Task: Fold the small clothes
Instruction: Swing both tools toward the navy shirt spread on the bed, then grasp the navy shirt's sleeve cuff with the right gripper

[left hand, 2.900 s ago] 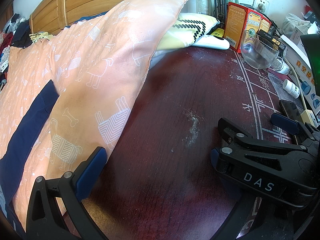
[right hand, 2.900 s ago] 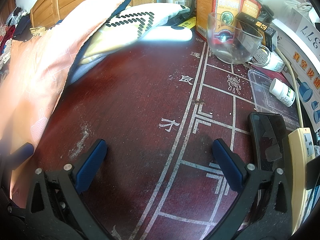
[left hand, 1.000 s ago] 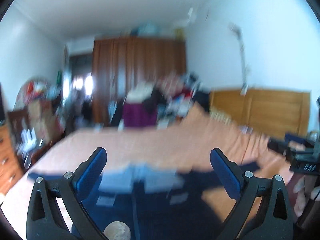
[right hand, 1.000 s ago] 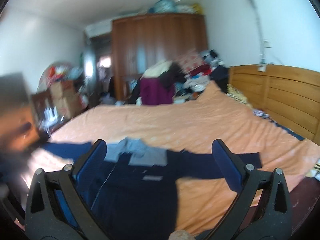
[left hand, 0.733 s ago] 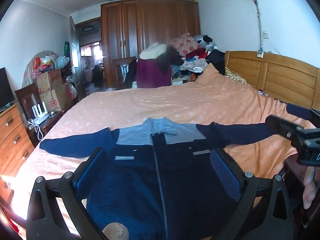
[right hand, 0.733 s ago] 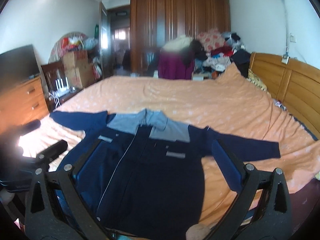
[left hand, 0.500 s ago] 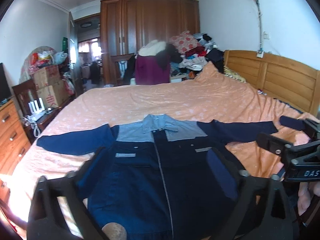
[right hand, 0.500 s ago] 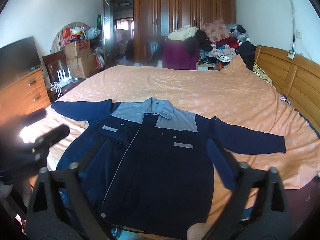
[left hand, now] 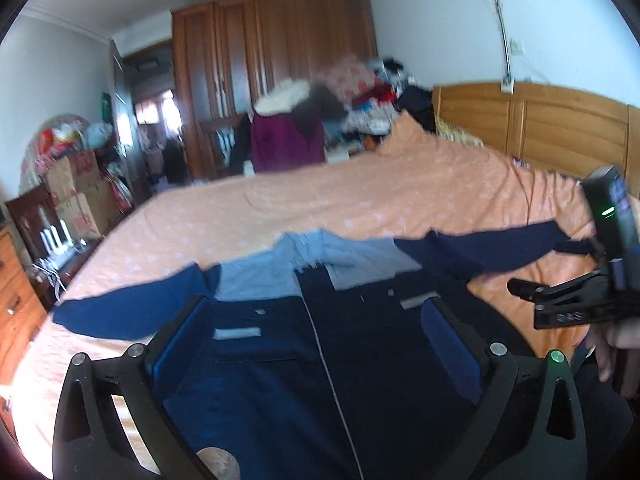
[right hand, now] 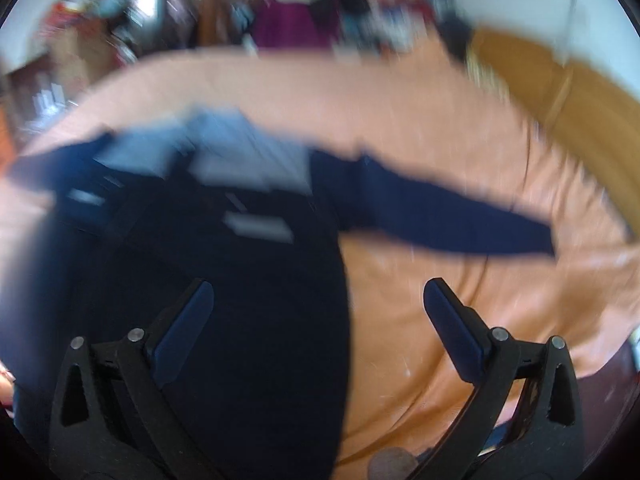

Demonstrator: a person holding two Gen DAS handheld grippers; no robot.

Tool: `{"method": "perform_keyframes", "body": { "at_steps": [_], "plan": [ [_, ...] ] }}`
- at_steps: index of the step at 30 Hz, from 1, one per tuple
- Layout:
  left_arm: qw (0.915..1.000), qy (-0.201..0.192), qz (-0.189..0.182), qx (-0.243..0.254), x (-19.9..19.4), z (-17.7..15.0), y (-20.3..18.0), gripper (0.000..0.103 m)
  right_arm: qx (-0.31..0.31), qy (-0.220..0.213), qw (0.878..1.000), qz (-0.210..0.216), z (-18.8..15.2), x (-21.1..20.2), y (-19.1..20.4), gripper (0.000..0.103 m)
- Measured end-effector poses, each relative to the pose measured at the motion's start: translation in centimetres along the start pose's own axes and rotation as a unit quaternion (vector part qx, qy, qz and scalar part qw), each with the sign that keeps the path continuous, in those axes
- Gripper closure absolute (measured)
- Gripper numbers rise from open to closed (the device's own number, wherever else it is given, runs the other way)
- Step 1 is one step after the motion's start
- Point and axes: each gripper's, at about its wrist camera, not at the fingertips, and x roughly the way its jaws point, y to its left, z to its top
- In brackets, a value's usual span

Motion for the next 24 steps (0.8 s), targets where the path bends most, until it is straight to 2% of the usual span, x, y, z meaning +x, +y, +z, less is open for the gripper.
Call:
{"method": "perform_keyframes", "body": {
  "at_steps": [5, 6, 8, 9, 11, 13, 16, 20, 22, 24],
  "plan": [
    [0.9951, 0.098, -0.014, -0.002, 11.1, -2.1, -0.5, 0.0, 0.02, 0.116, 0.992, -0.052, -1.4, 10.7, -4.2, 0.0],
    [0.9934, 0.113, -0.014, -0.007, 12.9, -2.7, -0.4, 0.0, 0.036, 0.138, 0.989, -0.026, -2.2, 12.3, -5.0, 0.0],
    [0.9897, 0.143, -0.002, -0.008, 16.5, -4.2, -0.3, 0.0, 0.077, 0.122, 0.989, 0.016, -3.0, 12.3, -6.4, 0.0],
    [0.9869, 0.161, 0.003, -0.011, 18.2, -5.0, -0.3, 0.0, 0.082, 0.115, 0.99, 0.023, -3.3, 12.0, -6.6, 0.0],
    [0.9789, 0.204, 0.004, -0.018, 21.4, -7.0, 0.0, 0.0, 0.094, 0.103, 0.99, 0.032, -4.0, 11.3, -6.7, 0.0],
    [0.9659, 0.257, 0.012, -0.024, 24.0, -9.0, 0.2, 0.0, 0.111, 0.079, 0.99, 0.048, -5.1, 10.5, -7.3, 0.0],
    [0.9617, 0.27, 0.002, -0.048, 24.6, -9.5, 0.7, 0.0, 0.099, 0.069, 0.991, 0.058, -6.2, 9.9, -7.2, 0.0],
    [0.9585, 0.275, -0.013, -0.073, 24.4, -10.1, 1.4, 0.0, 0.081, 0.13, 0.984, 0.089, -4.8, 10.0, -7.9, 0.0],
    [0.9564, 0.281, -0.017, -0.078, 24.4, -10.1, 1.5, 0.0, 0.073, 0.169, 0.975, 0.122, -3.9, 10.0, -8.7, 0.0],
    [0.9557, 0.284, -0.013, -0.075, 24.5, -10.2, 1.3, 0.0, 0.094, 0.183, 0.967, 0.153, -3.4, 10.4, -11.0, 0.002]
  ]
}}
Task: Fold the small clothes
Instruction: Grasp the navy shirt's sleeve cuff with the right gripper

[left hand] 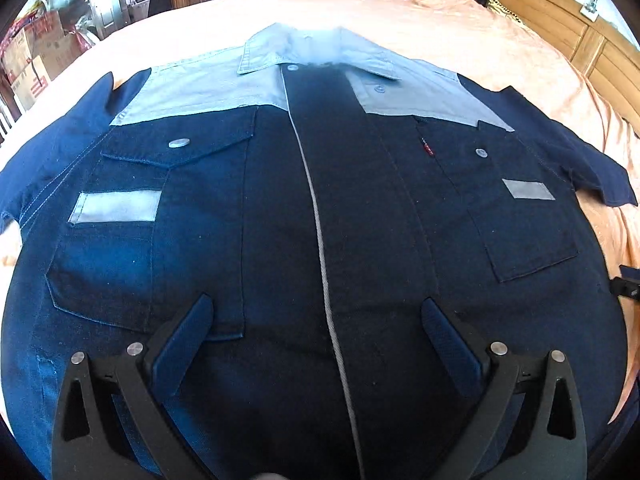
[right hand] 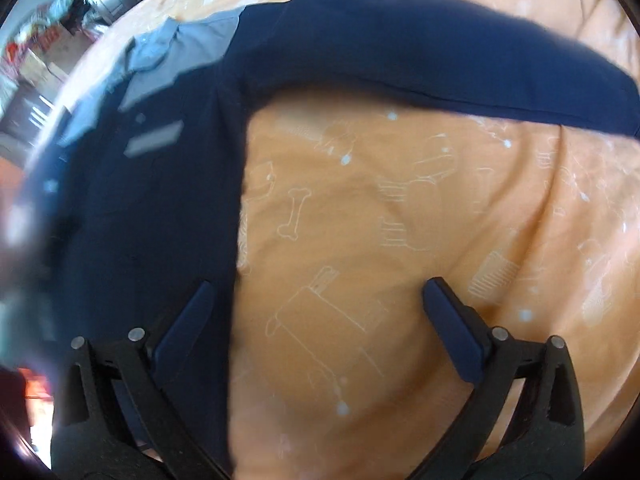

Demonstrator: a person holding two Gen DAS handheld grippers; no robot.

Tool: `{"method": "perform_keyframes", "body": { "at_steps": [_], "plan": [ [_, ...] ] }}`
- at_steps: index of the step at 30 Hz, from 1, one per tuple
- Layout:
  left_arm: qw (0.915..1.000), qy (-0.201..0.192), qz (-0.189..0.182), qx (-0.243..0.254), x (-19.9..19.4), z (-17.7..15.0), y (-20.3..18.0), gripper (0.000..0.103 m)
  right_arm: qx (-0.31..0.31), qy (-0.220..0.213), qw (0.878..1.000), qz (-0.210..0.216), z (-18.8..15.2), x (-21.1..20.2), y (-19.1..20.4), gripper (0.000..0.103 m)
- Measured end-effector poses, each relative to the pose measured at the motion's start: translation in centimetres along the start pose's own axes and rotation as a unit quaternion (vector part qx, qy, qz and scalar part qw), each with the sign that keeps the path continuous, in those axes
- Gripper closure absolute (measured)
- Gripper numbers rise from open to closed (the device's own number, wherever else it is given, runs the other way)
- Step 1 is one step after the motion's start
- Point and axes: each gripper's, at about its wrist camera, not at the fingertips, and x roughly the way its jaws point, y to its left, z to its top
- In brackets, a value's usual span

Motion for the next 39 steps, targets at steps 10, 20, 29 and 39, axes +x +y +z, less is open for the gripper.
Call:
{"method": "perform_keyframes", "body": {
  "at_steps": [10, 20, 29, 39],
  "plan": [
    [1.0, 0.0, 0.007, 0.0, 0.3, 0.2, 0.1, 0.0, 0.343, -0.137, 0.919, 0.137, 4.8, -7.2, -24.4, 0.004],
    [0.9999, -0.004, 0.01, 0.0, 0.6, 0.3, -0.1, 0.0, 0.406, -0.138, 0.897, 0.109, 5.7, -5.9, -32.0, 0.029],
    [0.9999, -0.009, 0.013, -0.003, 0.7, 0.4, -0.1, 0.0, 0.387, -0.178, 0.899, 0.102, 6.2, -5.7, -31.6, 0.035],
    [0.9982, -0.049, -0.002, -0.034, -2.8, 2.5, 1.6, 0.015, 0.147, -0.304, 0.917, 0.214, 11.6, -14.4, -12.9, 0.092]
  ]
}}
